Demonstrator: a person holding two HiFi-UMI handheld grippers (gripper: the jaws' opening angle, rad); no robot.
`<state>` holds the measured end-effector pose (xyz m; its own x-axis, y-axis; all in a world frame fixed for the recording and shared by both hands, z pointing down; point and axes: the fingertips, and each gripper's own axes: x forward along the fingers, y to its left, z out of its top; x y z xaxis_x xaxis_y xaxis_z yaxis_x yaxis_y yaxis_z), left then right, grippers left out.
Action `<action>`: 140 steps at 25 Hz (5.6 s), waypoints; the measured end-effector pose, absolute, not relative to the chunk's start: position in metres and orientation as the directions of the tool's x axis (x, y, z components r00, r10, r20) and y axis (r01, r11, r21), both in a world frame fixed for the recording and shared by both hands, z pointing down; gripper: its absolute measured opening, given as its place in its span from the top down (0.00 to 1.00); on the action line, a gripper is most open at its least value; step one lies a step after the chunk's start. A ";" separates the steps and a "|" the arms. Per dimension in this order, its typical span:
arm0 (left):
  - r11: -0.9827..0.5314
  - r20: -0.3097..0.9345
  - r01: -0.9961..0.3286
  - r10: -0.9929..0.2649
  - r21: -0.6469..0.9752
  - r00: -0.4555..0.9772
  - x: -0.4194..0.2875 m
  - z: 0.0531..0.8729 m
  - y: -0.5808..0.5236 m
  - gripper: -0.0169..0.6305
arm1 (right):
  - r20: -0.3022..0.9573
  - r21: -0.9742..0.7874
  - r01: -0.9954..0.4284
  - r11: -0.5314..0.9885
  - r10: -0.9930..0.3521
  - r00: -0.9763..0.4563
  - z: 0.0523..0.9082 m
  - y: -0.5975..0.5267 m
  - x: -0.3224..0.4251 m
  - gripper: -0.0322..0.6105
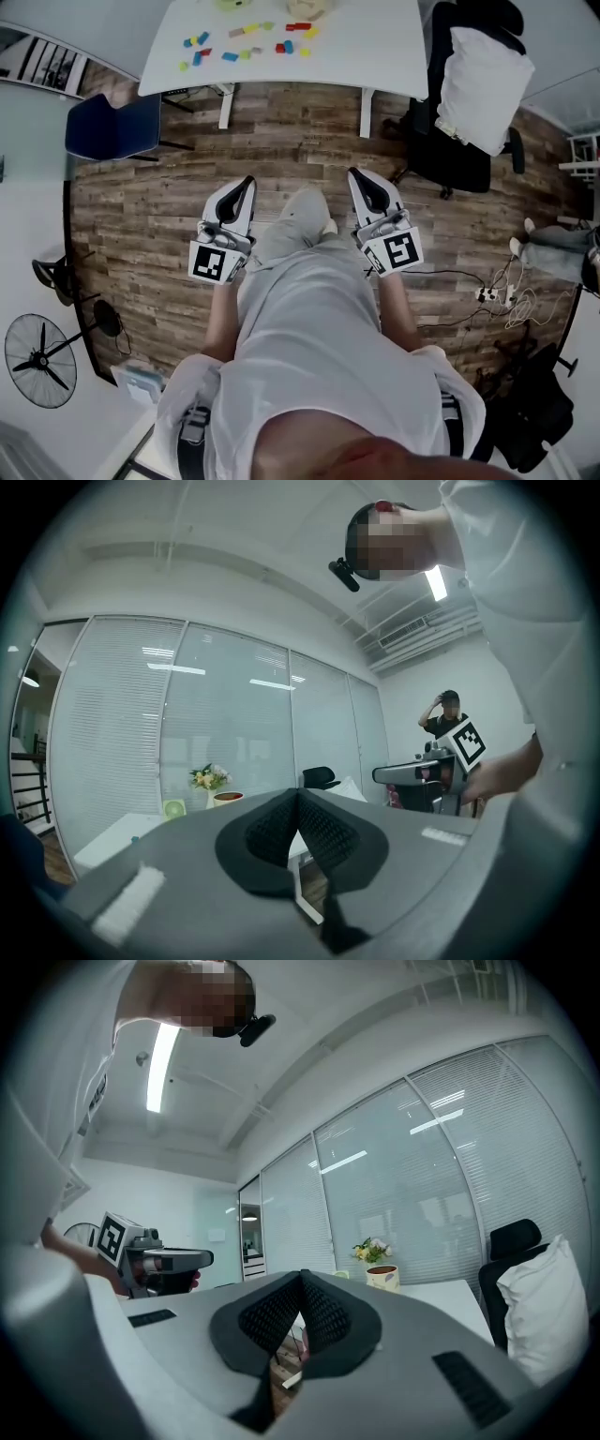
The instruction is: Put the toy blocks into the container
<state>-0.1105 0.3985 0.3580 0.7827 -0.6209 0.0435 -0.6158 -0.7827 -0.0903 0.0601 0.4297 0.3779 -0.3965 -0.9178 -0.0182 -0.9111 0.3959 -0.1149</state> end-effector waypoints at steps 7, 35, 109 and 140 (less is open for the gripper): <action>-0.787 0.065 -0.608 -0.615 -0.105 0.786 -0.101 0.367 0.371 0.99 | 0.025 -0.116 -0.923 0.366 -0.928 -0.371 0.389 0.413 0.076 0.95; -0.702 -0.054 -0.712 -0.711 0.006 0.701 -0.174 0.377 0.218 0.99 | 0.114 -0.023 -0.940 0.341 -0.933 -0.341 0.401 0.257 0.015 0.95; -0.531 0.008 -0.847 -0.847 0.043 0.531 -0.049 0.399 -0.133 0.99 | 0.902 -0.072 -0.702 0.709 -0.253 -0.349 0.761 -0.171 0.133 0.53; -0.727 -0.041 -0.684 -0.686 0.052 0.726 0.009 0.388 -0.159 0.99 | 0.272 -0.337 -0.876 0.345 -0.855 -0.441 0.534 -0.216 0.220 0.54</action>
<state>0.0089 -0.1592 0.3882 0.7261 -0.6863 -0.0411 -0.6844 -0.7272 0.0517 0.2202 -0.2157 0.5337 -0.4411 -0.8551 0.2723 -0.8762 0.3448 -0.3367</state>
